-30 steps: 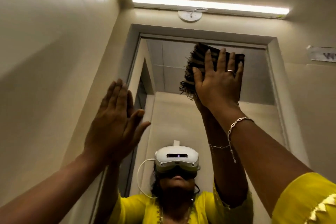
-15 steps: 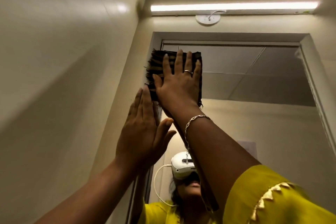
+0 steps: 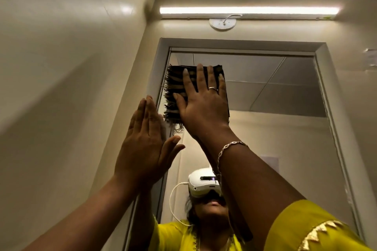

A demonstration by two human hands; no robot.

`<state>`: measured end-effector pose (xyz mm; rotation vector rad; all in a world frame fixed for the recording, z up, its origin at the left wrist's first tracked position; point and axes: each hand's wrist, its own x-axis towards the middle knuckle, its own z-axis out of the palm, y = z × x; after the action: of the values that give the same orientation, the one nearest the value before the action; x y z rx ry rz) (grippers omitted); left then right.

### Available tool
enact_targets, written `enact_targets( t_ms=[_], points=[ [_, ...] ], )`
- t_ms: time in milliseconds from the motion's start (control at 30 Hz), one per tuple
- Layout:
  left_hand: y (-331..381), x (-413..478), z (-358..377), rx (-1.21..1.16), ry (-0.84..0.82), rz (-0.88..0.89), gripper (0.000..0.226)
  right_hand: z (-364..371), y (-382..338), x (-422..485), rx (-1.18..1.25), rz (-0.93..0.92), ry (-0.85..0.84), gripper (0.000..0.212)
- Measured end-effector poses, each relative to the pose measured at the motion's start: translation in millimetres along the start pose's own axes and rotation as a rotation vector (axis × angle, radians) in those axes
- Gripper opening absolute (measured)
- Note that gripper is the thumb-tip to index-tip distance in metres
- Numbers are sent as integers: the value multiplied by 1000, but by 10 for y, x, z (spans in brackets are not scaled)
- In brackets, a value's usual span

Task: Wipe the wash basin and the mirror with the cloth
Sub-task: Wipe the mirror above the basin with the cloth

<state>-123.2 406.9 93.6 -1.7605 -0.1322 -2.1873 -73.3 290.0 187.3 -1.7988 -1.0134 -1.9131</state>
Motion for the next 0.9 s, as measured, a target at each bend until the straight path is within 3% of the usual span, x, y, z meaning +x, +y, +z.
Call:
enact_targets(
  t_ms=[433,900],
  points=[
    [28,10,-25,49,-32,21,89,-220,907,-339,-63,72,47,62],
    [-507,-130,582,211,-269,-60,100,-475,1664,-531,-170,224,52,71]
  ],
)
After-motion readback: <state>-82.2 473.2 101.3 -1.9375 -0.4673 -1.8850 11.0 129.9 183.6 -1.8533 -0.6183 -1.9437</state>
